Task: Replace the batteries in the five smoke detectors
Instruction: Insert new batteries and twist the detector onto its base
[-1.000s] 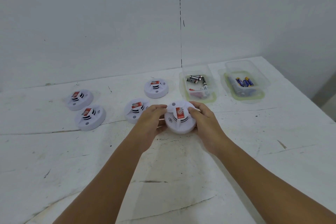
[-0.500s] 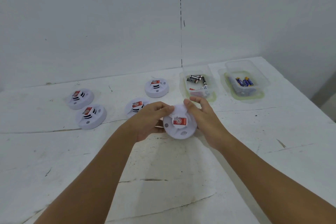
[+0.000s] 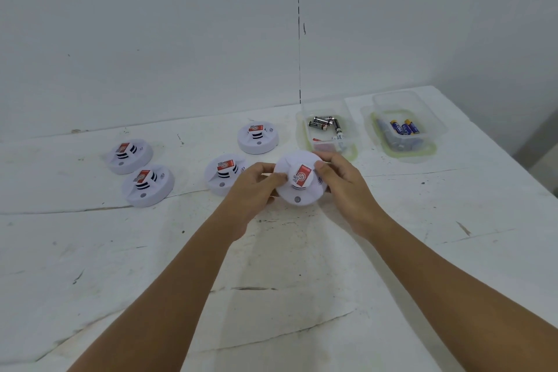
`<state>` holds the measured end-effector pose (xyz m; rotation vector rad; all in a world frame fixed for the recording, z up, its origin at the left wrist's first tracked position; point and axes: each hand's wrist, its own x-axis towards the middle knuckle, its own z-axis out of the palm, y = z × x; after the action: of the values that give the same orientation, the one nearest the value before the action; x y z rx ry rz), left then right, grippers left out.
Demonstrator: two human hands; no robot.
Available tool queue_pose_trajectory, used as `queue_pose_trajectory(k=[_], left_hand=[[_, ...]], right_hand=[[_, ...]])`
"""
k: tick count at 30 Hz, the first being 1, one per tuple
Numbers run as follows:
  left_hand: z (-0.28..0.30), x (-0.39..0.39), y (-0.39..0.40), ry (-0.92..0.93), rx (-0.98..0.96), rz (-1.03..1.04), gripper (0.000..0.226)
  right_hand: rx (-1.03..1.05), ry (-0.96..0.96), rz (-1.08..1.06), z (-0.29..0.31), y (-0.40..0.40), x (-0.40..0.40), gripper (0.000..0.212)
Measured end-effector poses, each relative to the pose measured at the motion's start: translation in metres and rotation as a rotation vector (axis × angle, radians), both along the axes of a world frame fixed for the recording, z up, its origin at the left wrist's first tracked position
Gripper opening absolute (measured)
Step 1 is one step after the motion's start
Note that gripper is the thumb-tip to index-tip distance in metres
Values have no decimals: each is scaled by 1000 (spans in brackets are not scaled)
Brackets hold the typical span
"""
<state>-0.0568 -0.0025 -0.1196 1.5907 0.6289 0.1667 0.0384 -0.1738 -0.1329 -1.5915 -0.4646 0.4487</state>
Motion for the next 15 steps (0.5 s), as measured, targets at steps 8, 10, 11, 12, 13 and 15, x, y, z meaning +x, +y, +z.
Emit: queue_pose_trajectory(k=[8, 10, 11, 12, 13, 15], left_hand=[[-18, -2, 2, -76, 210, -63, 27], [-23, -2, 0, -117, 270, -38, 28], [-25, -2, -2, -136, 314, -19, 28], [-27, -3, -3, -156, 367, 0, 26], [-28, -4, -5, -179, 419, 16, 24], [-32, -5, -8, -230, 502, 33, 23]], right_hand=[[-125, -70, 62, -8, -9, 0, 45], [-170, -141, 50, -9, -9, -4, 49], [-202, -188, 59, -8, -10, -6, 51], [-230, -232, 85, -8, -9, -8, 55], [-257, -268, 118, -8, -9, -11, 60], [-312, -310, 167, -8, -8, -13, 75]])
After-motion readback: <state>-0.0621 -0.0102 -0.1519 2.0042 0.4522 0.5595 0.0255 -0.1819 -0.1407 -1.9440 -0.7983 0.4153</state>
